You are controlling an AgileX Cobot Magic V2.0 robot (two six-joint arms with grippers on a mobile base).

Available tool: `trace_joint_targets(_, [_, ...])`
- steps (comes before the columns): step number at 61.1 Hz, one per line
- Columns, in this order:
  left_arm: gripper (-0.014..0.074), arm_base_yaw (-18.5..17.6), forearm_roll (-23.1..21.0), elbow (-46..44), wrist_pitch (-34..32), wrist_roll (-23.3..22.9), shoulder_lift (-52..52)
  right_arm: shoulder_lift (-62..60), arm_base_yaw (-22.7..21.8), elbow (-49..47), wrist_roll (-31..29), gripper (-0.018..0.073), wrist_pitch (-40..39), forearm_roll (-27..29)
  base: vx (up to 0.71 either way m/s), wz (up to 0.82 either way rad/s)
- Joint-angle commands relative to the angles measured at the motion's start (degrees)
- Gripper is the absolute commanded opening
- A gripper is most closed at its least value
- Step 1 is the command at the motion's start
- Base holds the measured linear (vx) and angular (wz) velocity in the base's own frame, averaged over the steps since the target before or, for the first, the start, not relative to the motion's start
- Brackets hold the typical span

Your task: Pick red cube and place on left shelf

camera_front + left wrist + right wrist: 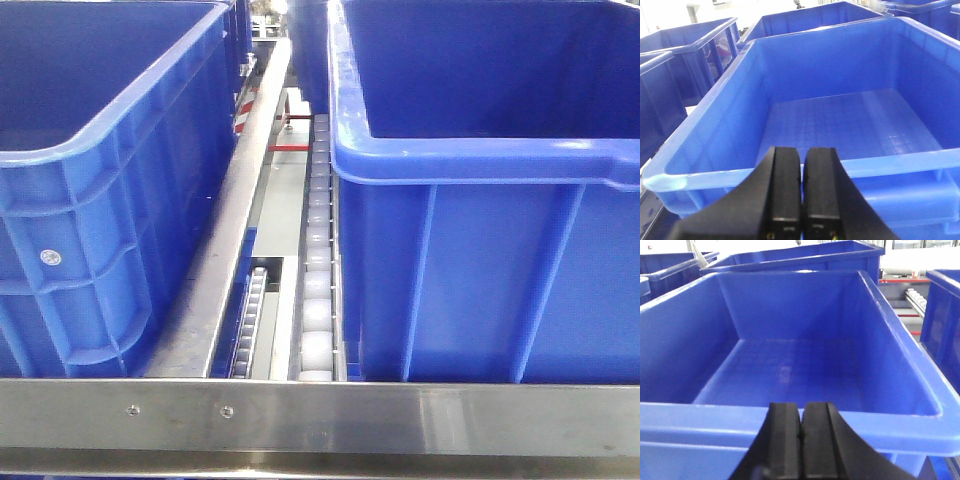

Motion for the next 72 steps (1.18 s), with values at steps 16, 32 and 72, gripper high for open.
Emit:
trace_joint_targets(16, [0.0106,-0.3,-0.3,1.3,-5.2,0.0,0.4,-1.1,-0.4,-1.3,-0.5,0.0057,-3.3,-0.6,0.00,0.00])
trace_joint_targets(32, [0.0106,-0.3,-0.3,1.3,-5.2,0.0,0.4,-1.1,-0.4,-1.3,-0.5,0.0057,-3.3,-0.6,0.00,0.00])
trace_joint_targets(72, [0.0106,-0.3,-0.3,1.3,-5.2,0.0,0.4,-1.1,-0.4,-1.3,-0.5,0.0057,-3.3,-0.6,0.00,0.00])
